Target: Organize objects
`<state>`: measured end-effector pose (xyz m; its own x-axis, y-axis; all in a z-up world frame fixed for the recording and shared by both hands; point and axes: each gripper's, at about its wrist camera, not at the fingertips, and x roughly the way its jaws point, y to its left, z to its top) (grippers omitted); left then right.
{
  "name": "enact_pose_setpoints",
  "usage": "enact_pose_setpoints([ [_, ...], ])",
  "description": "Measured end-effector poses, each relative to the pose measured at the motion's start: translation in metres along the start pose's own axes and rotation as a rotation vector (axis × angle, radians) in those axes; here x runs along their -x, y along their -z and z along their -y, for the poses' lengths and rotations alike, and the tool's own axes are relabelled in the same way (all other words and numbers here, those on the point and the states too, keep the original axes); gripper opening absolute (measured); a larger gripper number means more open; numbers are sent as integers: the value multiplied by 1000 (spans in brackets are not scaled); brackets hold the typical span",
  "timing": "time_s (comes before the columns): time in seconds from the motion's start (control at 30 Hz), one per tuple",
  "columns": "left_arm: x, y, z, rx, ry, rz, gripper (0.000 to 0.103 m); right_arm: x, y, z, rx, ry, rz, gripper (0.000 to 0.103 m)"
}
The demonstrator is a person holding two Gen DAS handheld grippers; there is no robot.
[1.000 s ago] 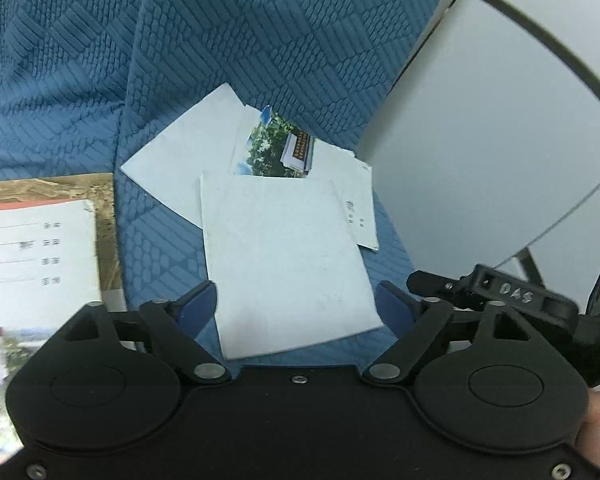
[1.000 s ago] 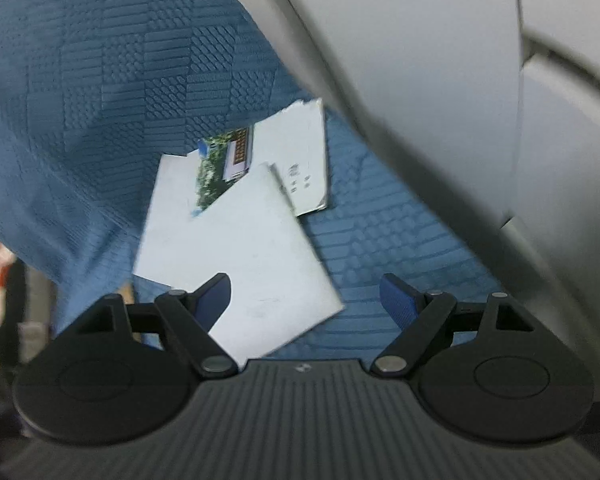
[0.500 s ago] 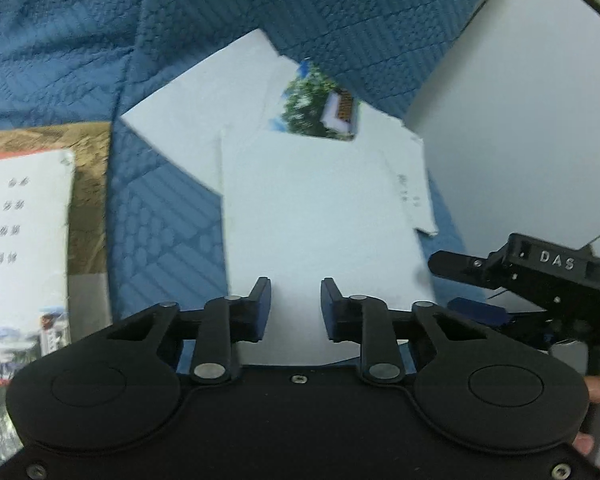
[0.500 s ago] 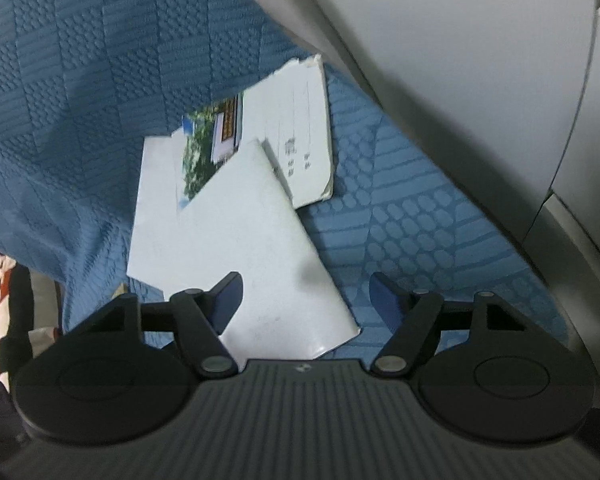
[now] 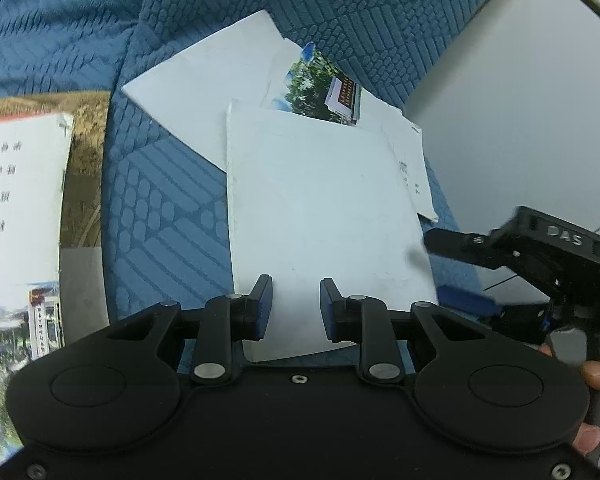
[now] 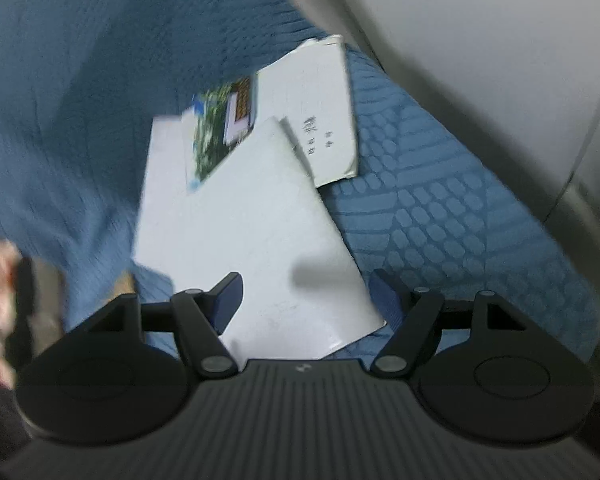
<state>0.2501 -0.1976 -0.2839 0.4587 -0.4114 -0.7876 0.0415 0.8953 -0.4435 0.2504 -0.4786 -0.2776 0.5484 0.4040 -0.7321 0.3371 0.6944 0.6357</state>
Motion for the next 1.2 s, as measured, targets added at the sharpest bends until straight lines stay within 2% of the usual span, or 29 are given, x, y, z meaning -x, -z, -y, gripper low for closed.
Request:
enact_pose_setpoints([
  [0.03,0,0,-2,9,10,-4,23,3,-1,6,-54,-37,5,73],
  [0.13,0,1,-2,23,25,-8,23,5,1,20,-221,-296,-31,73],
  [0.17,0,2,-1,23,29,-10,23,4,3,20,-241,-350,-42,73],
  [0.2,0,3,0,20,32,-10,23,4,3,20,-241,-350,-42,72],
  [0.3,0,5,3,3,26,-6,23,6,5,12,-186,-254,-10,73],
  [0.37,0,6,3,-1,23,-4,21,7,3,13,-186,-231,3,73],
  [0.4,1,5,3,2,22,-5,19,10,0,13,-163,-157,39,73],
  [0.47,1,5,1,14,28,-6,18,10,-3,12,-143,-94,70,73],
  [0.63,2,5,-4,24,37,-8,15,0,-17,10,-100,-86,68,73],
  [0.8,4,8,-5,18,36,-7,13,-27,-34,-12,37,-25,31,73],
  [0.93,6,11,-3,8,31,-2,13,-32,-37,-18,83,-45,14,73],
  [1.07,6,10,-6,32,46,1,13,-29,-44,-3,-17,-125,-14,73],
  [1.17,6,10,-6,35,50,0,12,-21,-43,4,-82,-238,-16,73],
  [1.2,6,10,-6,34,50,0,12,-21,-43,4,-82,-238,-16,73],
])
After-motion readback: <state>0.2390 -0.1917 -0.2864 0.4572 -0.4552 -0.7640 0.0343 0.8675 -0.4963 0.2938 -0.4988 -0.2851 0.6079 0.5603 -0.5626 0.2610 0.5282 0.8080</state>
